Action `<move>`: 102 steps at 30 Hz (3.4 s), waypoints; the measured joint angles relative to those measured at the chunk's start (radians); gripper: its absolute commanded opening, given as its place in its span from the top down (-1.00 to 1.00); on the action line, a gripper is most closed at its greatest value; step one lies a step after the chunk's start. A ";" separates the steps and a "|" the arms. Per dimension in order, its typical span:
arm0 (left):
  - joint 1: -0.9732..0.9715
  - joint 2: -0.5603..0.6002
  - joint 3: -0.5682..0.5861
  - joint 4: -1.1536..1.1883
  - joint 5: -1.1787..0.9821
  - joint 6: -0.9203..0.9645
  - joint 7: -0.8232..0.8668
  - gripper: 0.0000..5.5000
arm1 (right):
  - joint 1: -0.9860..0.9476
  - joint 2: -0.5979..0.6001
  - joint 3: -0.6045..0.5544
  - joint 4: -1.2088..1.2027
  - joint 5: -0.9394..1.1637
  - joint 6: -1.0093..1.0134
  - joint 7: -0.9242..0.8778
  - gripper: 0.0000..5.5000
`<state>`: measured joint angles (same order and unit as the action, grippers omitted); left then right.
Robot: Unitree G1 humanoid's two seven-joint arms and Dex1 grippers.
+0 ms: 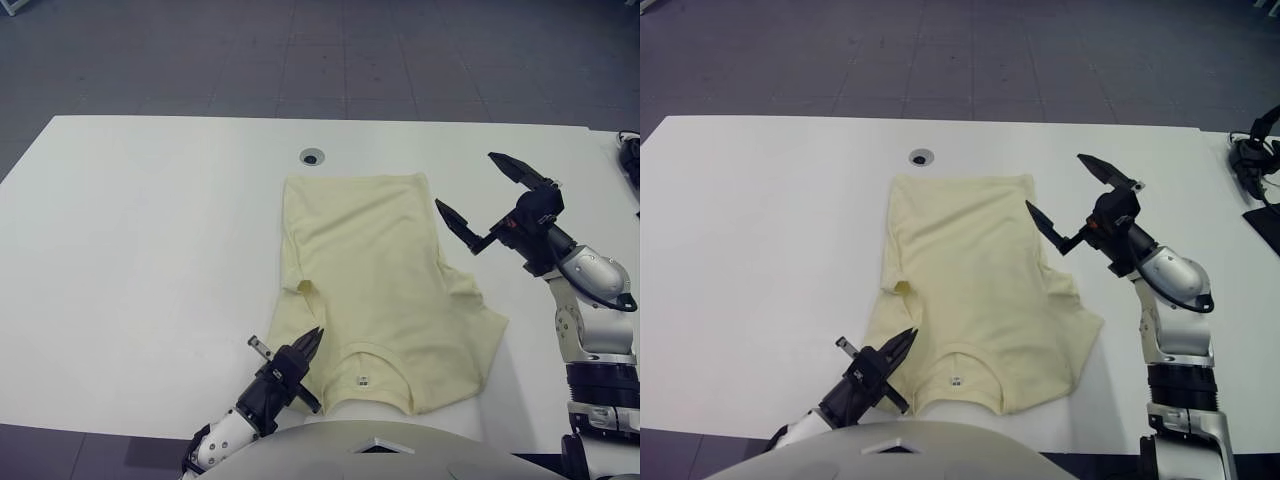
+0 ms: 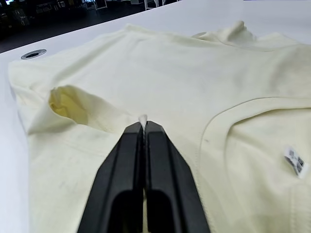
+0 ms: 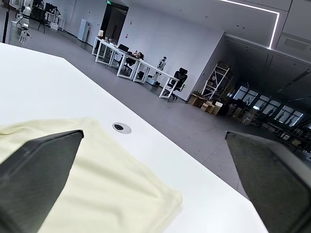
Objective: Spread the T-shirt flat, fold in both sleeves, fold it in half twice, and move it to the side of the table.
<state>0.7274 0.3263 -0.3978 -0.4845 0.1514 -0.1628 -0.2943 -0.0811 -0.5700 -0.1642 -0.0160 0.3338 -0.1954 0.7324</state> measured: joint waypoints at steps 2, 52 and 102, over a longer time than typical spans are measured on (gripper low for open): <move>0.000 -0.003 0.002 -0.004 -0.034 0.000 -0.001 0.83 | 0.004 0.000 0.000 0.003 0.000 0.000 0.000 -0.96; -0.247 -0.084 0.658 -0.136 -0.466 0.233 0.149 -0.96 | 0.325 -0.210 -0.159 0.380 0.127 0.261 0.597 0.05; -0.248 -0.121 0.610 -0.087 -0.418 0.207 0.097 -0.96 | 0.373 -0.131 0.041 -0.070 0.169 0.274 0.618 0.99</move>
<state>0.4793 0.2056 0.2119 -0.5714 -0.2665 0.0438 -0.1969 0.2923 -0.7011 -0.1236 -0.0865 0.5028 0.0786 1.3504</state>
